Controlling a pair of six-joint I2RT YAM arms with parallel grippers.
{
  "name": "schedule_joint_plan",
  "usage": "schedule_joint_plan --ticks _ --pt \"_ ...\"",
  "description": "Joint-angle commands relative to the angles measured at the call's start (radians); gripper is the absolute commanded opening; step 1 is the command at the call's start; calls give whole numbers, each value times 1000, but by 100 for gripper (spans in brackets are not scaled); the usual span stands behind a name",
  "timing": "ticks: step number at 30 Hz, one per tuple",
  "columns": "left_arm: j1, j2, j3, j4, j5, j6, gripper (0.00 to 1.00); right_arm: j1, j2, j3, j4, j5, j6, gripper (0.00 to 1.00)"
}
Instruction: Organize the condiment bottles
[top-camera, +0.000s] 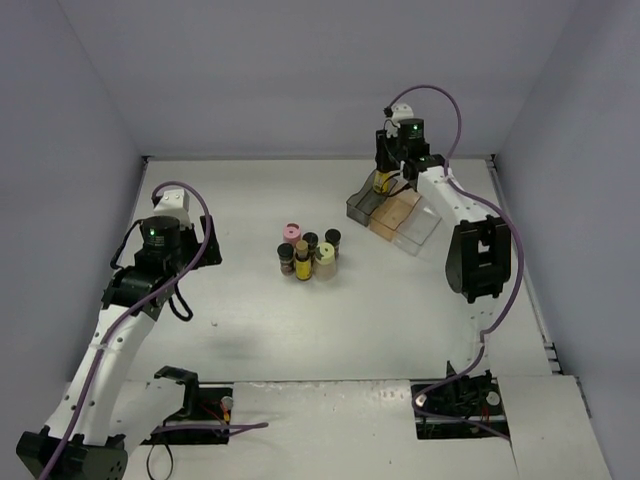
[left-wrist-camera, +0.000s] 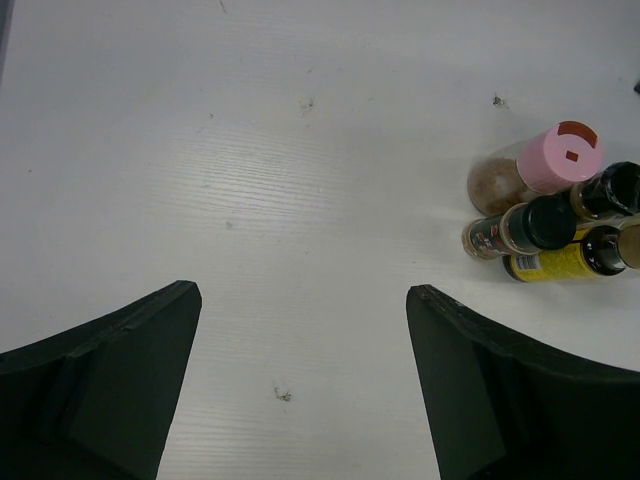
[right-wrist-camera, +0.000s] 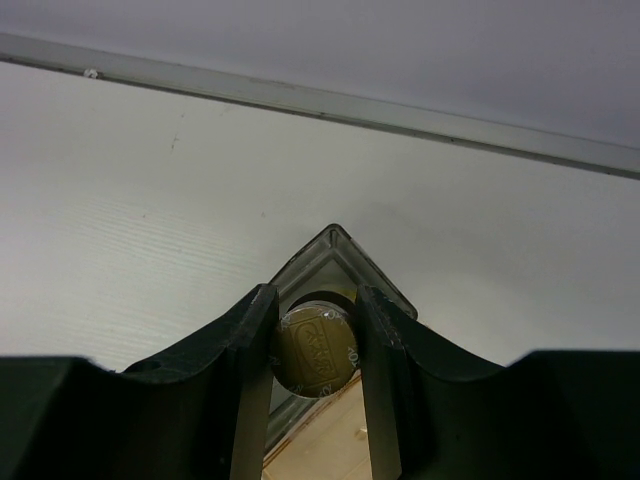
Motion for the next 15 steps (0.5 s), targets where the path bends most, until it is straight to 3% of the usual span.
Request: schedule_joint_plan --ticks 1,10,13,15 --pt "-2 6 8 36 8 -5 86 -11 -6 0 170 -31 4 2" --pt "-1 6 8 36 11 -5 86 -26 14 -46 234 -69 29 5" --pt "-2 6 8 36 12 -5 86 -26 15 -57 242 -75 27 14" --pt "-2 5 6 36 12 -5 86 -25 11 -65 245 -77 24 32"
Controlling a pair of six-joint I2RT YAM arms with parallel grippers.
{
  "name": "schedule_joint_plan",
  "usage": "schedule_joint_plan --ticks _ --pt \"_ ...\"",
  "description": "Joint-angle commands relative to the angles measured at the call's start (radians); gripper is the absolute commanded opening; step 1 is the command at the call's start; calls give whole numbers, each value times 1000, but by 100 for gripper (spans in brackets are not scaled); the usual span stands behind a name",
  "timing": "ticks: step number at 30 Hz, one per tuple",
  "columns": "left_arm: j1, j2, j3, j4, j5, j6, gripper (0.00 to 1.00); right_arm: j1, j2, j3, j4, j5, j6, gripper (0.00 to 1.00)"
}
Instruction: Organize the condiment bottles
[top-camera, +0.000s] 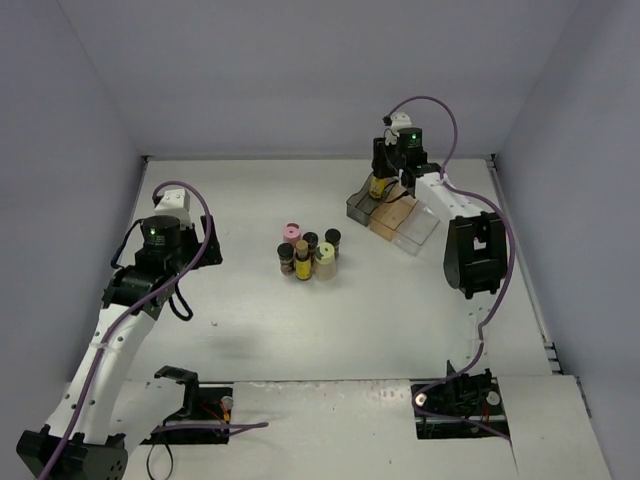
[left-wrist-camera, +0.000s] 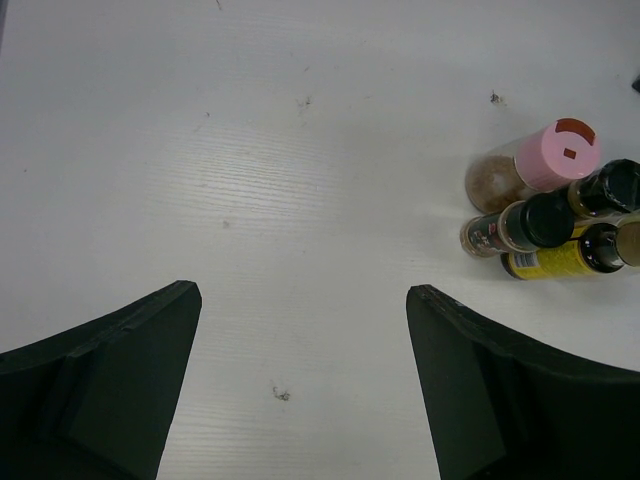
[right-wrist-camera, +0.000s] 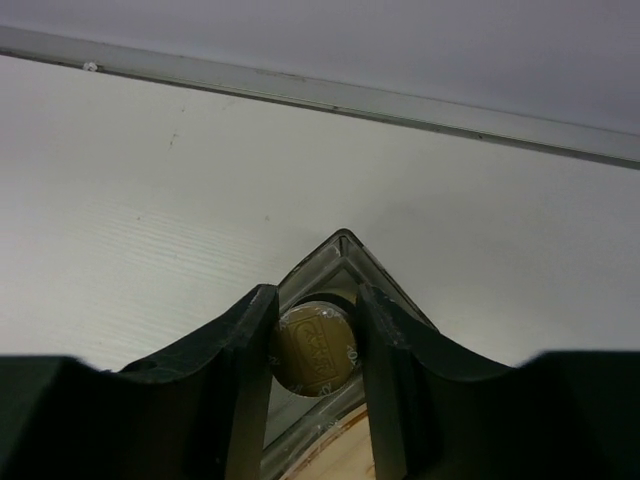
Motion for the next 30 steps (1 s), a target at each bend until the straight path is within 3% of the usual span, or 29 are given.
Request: schedule_joint_plan --ticks 1,2,5,8,13,21,30 --pt "-2 1 6 37 5 -6 86 -7 -40 3 114 -23 3 42" --pt "-1 3 6 35 5 -6 86 -7 -52 1 114 -30 0 58" --pt "-2 0 6 35 5 -7 86 -5 -100 -11 117 -35 -3 75" --pt "-1 -2 6 35 5 -7 86 2 -167 -28 118 -38 -27 81" --pt "4 -5 6 35 5 -7 86 35 -298 -98 106 -37 -55 83" --pt "12 -2 5 37 5 -10 86 217 -581 -347 97 -63 -78 81" --pt "26 1 3 37 8 -13 86 430 -651 -545 118 -158 -55 80"
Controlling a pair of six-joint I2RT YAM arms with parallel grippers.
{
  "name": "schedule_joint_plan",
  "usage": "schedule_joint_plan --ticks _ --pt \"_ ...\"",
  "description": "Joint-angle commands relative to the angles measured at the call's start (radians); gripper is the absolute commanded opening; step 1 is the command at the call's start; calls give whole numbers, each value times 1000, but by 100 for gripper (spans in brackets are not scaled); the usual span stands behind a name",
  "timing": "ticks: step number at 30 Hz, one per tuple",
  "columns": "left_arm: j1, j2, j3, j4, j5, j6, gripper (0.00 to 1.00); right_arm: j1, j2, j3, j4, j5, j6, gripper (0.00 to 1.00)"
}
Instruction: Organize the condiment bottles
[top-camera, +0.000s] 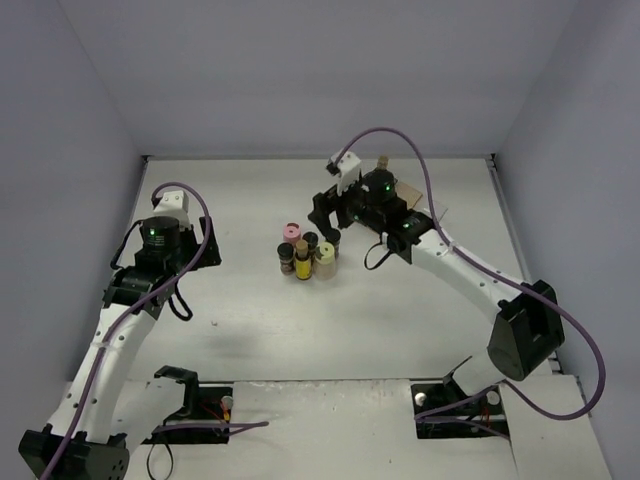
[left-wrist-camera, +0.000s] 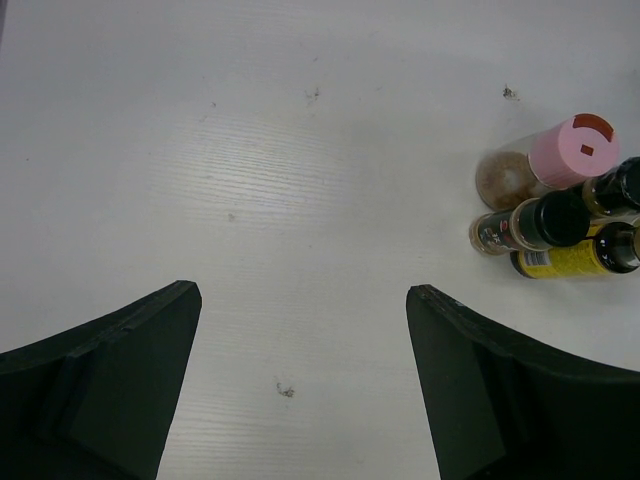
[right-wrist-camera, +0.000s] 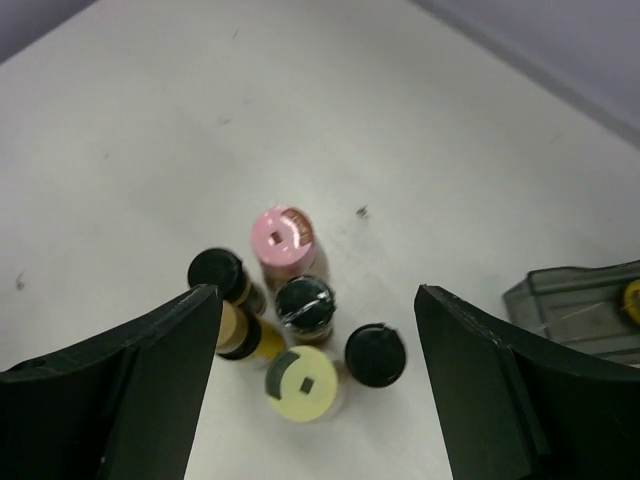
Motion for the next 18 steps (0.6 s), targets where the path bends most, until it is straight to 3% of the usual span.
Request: schedule_joint_plan --ticks 1,18 --pt "10 1 20 39 5 -11 86 52 -2 -33 63 -32 -2 79" --pt "18 7 18 42 25 -18 85 150 125 -99 147 -42 12 74"
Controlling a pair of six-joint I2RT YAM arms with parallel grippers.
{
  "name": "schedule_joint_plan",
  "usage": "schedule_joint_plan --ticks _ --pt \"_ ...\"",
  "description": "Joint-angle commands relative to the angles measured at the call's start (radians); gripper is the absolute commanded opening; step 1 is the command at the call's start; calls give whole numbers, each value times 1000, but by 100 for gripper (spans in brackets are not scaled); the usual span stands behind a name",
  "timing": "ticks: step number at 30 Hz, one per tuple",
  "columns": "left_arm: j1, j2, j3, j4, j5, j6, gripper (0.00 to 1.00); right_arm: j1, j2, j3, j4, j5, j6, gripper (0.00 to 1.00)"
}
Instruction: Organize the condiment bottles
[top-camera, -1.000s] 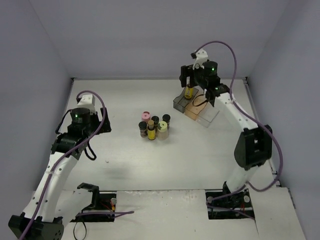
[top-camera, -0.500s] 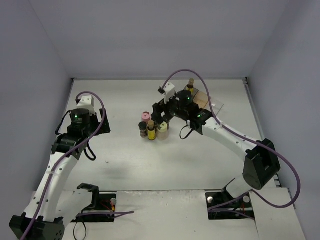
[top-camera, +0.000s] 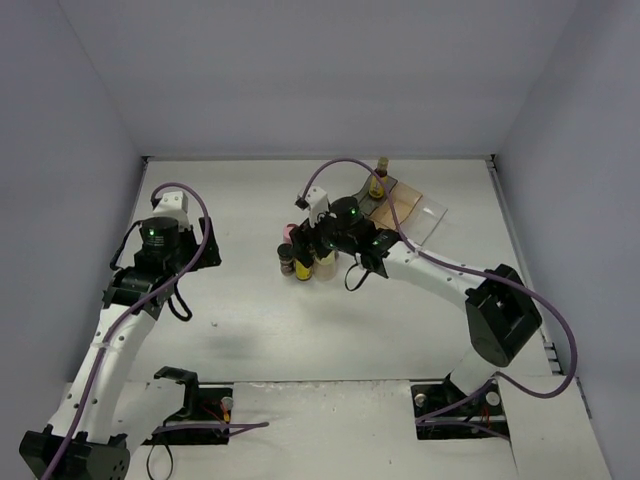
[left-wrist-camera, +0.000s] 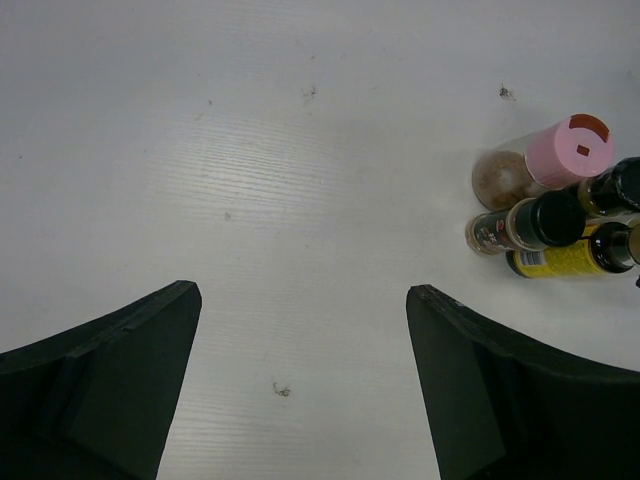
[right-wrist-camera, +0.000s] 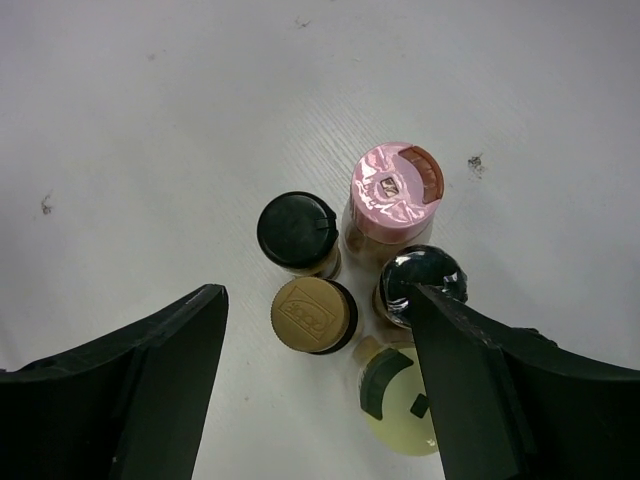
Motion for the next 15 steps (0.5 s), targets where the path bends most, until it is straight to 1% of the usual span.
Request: schedule_joint_plan --ticks 1,2,5,6,8,9,11,12,14,15 --pt "5 9 18 42 13 -12 86 8 14 -1 100 -18 8 74" --pt "6 8 18 40 13 -12 86 11 21 1 99 -15 7 73" --pt "7 11 18 42 14 -13 86 17 44 1 100 -14 5 66" --pt "7 10 18 42 14 -13 85 17 45 1 100 -12 5 59" --pt "5 11 18 40 17 -13 86 20 39 -2 100 -14 2 50" --pt "6 11 18 42 19 -15 86 23 35 -4 104 -14 -4 41" --pt "5 11 18 42 21 -15 86 28 15 -5 104 -12 -8 31" --pt "6 11 20 40 21 -15 86 34 5 -4 101 -9 -11 22" --pt "7 11 20 40 21 -15 85 39 -25 5 71 -8 -19 13" --pt "8 13 20 42 21 -15 85 42 -37 21 58 -8 -21 6"
